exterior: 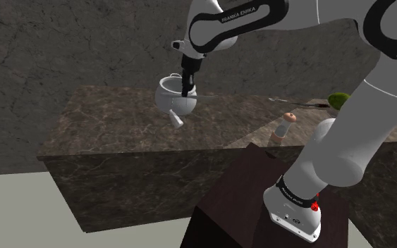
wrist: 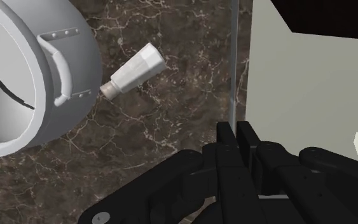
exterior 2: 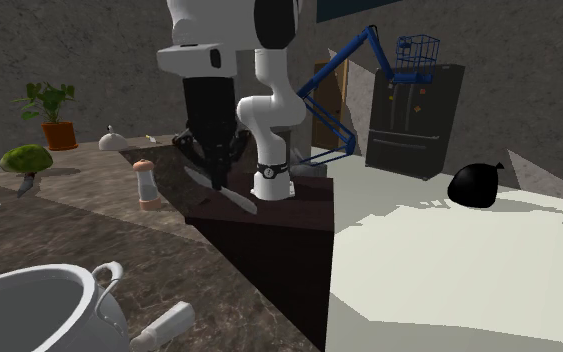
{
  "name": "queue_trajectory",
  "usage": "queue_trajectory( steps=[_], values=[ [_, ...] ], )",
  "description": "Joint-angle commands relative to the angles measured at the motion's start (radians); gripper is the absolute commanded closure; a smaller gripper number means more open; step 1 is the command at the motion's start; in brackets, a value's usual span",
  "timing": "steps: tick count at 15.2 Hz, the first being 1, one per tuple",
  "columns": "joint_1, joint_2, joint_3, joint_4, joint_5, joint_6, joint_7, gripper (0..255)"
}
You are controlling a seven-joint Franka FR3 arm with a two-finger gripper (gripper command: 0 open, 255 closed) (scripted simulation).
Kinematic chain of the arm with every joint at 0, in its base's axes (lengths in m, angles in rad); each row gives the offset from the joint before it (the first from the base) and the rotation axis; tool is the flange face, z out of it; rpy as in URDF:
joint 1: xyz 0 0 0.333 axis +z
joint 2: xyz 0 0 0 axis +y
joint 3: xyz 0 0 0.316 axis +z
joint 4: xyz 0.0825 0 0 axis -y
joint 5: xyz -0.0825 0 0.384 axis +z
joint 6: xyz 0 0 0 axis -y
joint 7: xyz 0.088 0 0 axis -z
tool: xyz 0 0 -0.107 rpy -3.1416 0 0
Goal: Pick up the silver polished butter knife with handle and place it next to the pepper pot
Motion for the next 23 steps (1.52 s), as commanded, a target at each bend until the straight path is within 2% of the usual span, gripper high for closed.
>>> queue_trajectory(
  steps=[1,2,14,23],
  values=[
    [0.000,-0.012,0.000,0.014,-0.002,-0.026,0.001,255],
    [0.000,-0.014,0.000,0.018,-0.002,-0.032,0.001,255],
    [-0.118,-0.295,-0.133,-0.280,-0.063,-0.019,-0.209,255],
    [-0.235,-0.447,-0.265,-0.396,-0.156,-0.051,-0.390,255]
  ],
)
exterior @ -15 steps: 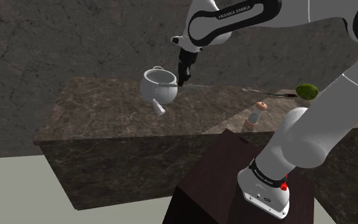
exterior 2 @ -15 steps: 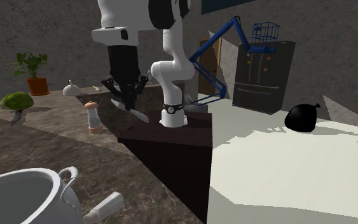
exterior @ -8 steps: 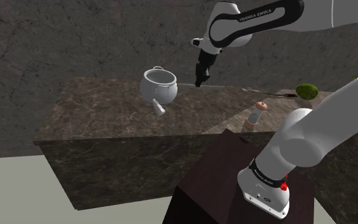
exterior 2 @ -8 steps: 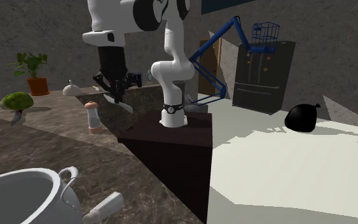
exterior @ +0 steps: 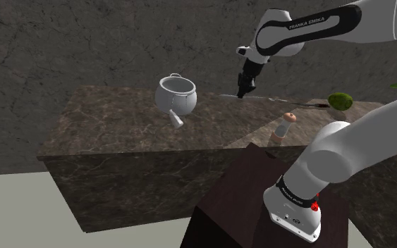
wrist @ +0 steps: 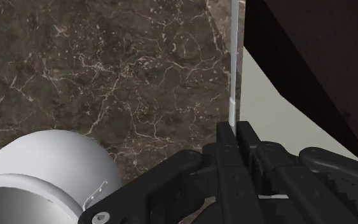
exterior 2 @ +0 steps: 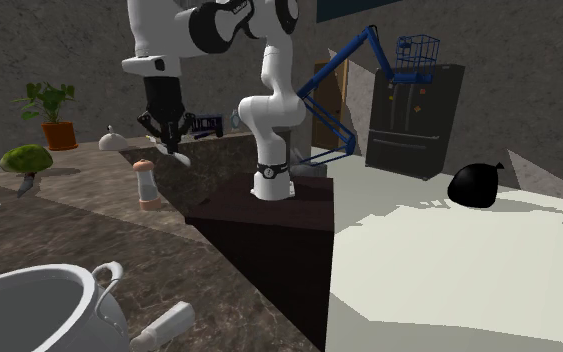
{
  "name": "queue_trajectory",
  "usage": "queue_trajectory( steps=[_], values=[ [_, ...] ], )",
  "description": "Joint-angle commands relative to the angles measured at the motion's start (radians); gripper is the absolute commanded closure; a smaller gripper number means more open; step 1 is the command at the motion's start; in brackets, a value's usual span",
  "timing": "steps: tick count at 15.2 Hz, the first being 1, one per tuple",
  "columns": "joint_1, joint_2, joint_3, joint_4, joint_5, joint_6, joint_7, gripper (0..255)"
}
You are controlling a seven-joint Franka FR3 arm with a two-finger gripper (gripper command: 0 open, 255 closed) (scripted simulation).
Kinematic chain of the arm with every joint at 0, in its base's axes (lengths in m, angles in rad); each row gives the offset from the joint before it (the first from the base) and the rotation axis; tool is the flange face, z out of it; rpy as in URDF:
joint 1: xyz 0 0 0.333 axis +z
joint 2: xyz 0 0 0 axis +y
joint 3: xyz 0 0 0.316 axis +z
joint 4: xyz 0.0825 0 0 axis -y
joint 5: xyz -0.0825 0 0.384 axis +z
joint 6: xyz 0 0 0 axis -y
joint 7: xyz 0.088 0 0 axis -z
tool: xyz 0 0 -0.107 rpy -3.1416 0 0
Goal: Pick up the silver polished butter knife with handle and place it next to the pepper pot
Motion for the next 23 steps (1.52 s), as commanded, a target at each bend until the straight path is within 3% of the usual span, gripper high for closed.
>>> queue_trajectory(
  steps=[1,14,23],
  values=[
    [-0.028,-0.023,-0.035,-0.012,-0.023,-0.009,-0.048,255],
    [-0.188,-0.072,-0.276,0.009,-0.155,-0.057,-0.361,255],
    [-0.228,0.022,-0.481,0.137,-0.175,-0.066,-0.612,255]
  ],
)
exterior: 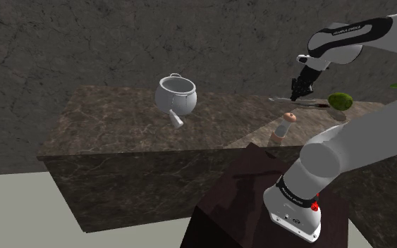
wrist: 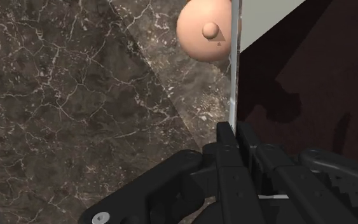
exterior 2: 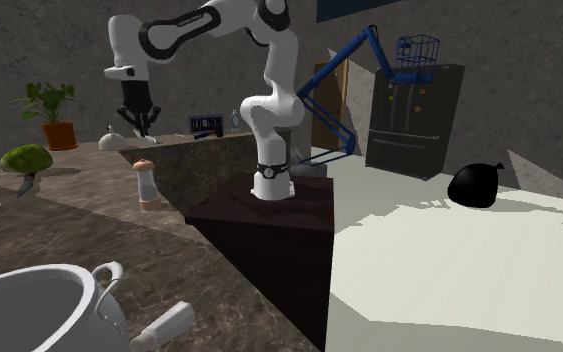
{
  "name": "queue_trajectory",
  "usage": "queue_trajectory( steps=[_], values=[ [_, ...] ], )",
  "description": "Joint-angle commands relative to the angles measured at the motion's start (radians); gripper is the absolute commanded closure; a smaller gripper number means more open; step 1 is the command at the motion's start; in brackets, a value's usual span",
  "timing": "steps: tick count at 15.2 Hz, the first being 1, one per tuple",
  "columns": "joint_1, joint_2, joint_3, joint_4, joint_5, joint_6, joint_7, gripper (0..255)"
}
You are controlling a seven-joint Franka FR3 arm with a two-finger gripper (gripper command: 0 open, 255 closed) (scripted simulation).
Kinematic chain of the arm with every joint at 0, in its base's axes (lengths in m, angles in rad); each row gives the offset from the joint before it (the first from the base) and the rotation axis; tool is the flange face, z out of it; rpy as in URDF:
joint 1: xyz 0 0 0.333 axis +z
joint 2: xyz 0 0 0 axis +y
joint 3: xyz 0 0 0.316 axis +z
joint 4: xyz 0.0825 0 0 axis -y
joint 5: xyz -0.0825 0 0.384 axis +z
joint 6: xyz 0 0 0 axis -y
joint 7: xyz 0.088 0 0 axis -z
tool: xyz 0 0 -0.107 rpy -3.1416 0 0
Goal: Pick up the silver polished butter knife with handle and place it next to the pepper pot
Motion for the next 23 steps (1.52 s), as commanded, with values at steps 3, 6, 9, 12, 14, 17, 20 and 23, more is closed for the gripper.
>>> queue_trajectory(
  steps=[3,6,9,12,14,17,20,23],
  values=[
    [0.003,0.067,-0.103,0.068,0.019,0.006,-0.122,255],
    [0.022,0.141,-0.195,0.138,0.063,0.007,-0.229,255],
    [0.055,0.245,-0.304,0.217,0.145,0.007,-0.358,255],
    [0.078,0.415,-0.422,0.307,0.310,-0.004,-0.539,255],
    [0.028,0.571,-0.452,0.378,0.468,-0.033,-0.689,255],
    [-0.154,0.729,-0.374,0.496,0.611,-0.091,-0.829,255],
    [-0.274,0.818,-0.317,0.576,0.681,-0.121,-0.898,255],
    [-0.284,0.834,-0.302,0.553,0.699,-0.089,-0.910,255]
  ],
)
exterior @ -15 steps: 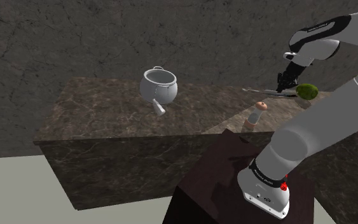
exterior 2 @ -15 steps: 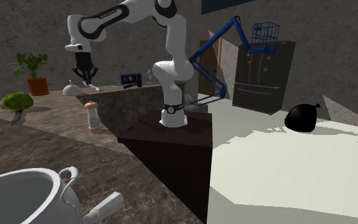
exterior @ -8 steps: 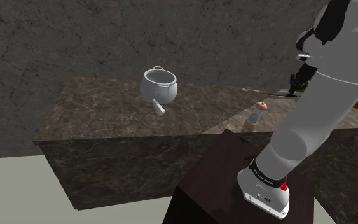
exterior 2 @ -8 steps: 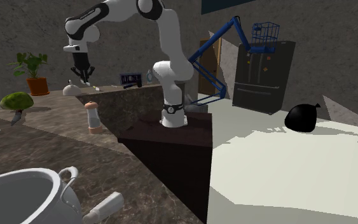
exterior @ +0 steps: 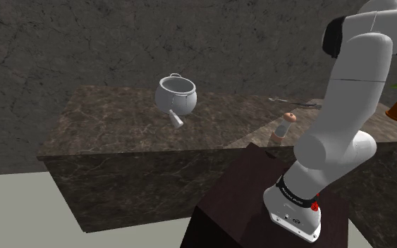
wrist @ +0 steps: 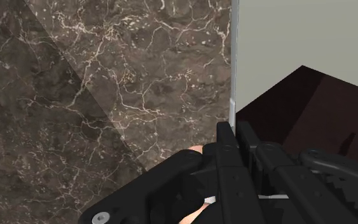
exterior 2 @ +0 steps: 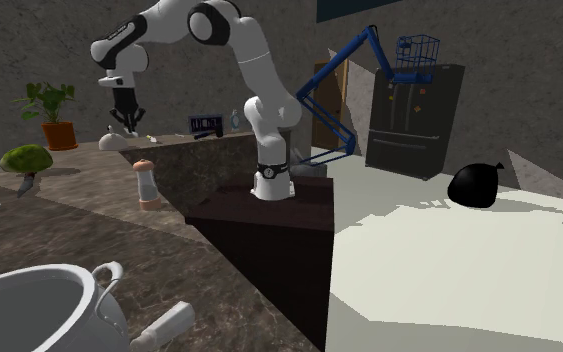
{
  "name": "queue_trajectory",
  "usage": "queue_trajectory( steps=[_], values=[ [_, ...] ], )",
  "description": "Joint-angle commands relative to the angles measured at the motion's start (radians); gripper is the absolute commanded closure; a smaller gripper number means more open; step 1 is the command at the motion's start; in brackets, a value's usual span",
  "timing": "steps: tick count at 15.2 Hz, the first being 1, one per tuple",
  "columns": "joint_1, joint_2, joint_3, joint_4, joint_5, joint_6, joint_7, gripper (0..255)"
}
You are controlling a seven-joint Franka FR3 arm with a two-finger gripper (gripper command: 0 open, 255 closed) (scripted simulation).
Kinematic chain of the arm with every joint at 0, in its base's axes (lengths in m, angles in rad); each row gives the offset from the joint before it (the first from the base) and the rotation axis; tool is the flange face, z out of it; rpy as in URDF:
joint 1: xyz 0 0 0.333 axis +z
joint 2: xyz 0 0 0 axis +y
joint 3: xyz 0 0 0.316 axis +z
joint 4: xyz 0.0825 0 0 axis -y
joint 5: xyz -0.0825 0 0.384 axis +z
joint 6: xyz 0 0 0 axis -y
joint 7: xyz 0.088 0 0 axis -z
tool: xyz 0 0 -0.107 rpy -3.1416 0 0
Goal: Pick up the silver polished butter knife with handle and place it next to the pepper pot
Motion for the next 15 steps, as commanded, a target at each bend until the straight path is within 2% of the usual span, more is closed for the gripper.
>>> queue_trajectory(
  steps=[1,15],
  values=[
    [-0.008,0.012,0.010,-0.015,0.014,0.021,-0.011,255],
    [-0.069,0.109,0.095,-0.089,0.120,0.155,-0.079,255]
  ],
)
